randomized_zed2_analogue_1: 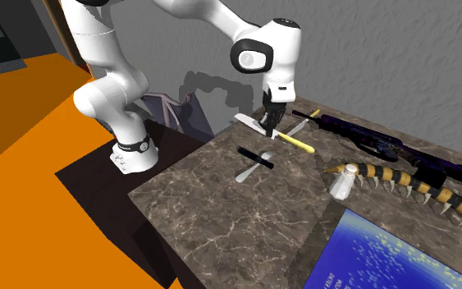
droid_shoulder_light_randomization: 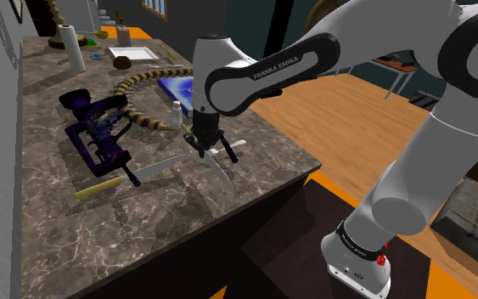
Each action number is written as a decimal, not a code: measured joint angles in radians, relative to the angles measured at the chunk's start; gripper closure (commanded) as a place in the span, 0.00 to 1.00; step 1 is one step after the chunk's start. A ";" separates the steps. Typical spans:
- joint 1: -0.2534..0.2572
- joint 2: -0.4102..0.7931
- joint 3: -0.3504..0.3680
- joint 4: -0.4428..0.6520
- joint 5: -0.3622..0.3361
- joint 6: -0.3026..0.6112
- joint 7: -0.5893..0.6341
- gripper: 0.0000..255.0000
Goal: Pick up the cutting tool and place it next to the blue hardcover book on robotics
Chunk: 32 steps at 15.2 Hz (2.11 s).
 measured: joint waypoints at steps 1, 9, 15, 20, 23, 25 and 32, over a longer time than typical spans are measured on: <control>0.000 -0.007 0.000 0.005 0.003 -0.012 -0.001 1.00; -0.004 -0.050 -0.002 0.073 0.022 -0.120 -0.015 1.00; -0.015 -0.043 -0.013 0.139 0.019 -0.180 -0.035 1.00; -0.048 0.079 -0.048 0.285 -0.026 -0.213 -0.086 1.00; -0.063 0.167 -0.068 0.396 -0.053 -0.240 -0.117 1.00; -0.075 0.227 -0.083 0.484 -0.068 -0.270 -0.143 1.00; -0.084 0.331 -0.103 0.571 -0.093 -0.257 -0.171 1.00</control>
